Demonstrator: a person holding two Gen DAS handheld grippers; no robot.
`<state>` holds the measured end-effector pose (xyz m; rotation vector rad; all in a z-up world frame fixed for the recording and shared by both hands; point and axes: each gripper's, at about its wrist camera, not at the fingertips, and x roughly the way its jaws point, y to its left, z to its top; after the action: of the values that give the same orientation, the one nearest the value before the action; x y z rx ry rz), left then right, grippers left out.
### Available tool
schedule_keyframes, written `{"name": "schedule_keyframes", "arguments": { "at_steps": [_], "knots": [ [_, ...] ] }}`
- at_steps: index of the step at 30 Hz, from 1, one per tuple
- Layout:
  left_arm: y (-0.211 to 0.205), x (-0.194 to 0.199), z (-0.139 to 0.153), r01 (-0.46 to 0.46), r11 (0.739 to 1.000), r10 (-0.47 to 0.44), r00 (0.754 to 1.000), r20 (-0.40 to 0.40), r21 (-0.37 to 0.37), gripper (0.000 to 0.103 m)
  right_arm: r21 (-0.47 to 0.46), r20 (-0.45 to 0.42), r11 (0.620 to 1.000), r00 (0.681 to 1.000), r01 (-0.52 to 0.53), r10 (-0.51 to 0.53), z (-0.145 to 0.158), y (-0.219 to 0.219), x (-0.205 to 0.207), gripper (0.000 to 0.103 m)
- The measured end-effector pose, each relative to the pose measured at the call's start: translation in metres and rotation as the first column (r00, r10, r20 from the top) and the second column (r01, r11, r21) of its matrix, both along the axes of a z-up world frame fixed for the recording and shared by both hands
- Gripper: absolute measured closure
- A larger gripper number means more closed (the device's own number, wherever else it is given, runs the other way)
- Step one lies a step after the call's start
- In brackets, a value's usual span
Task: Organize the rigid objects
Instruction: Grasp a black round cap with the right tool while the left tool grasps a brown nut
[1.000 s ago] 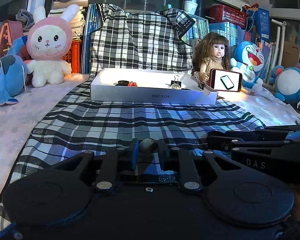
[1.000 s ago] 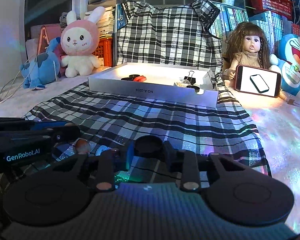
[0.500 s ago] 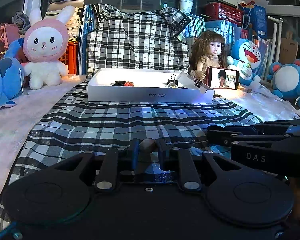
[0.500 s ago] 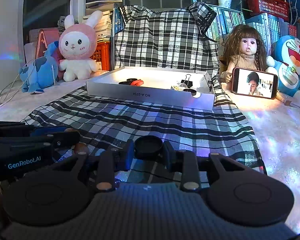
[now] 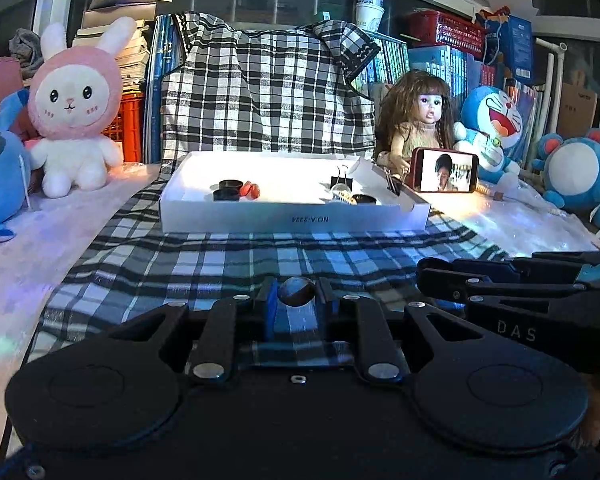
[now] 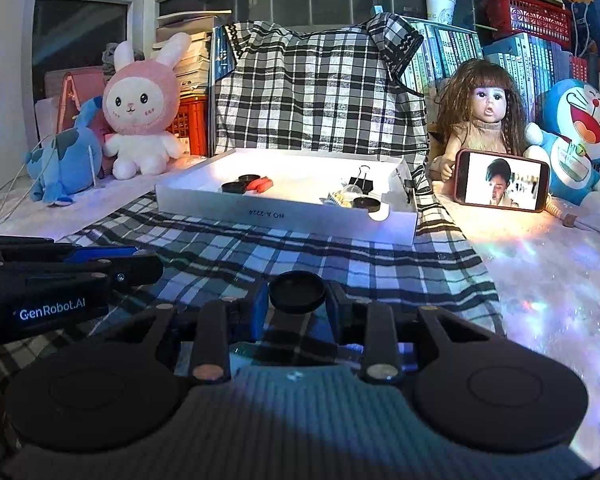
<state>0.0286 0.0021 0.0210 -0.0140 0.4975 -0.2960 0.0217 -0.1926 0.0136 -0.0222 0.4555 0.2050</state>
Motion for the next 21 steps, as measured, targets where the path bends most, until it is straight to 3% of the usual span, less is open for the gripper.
{"name": "schedule_keyframes", "arguments": {
  "at_steps": [14, 21],
  "knots": [
    [-0.004, 0.056, 0.013, 0.019, 1.0, -0.019, 1.0, -0.01, 0.019, 0.084, 0.056, -0.028, 0.996, 0.998, 0.064, -0.063, 0.012, -0.02, 0.049, 0.066],
    [-0.001, 0.086, 0.017, 0.027, 1.0, -0.028, 0.999, -0.031, -0.01, 0.084, 0.078, -0.04, 0.994, 0.996, 0.08, -0.077, 0.019, -0.025, 0.074, 0.067]
  ]
}}
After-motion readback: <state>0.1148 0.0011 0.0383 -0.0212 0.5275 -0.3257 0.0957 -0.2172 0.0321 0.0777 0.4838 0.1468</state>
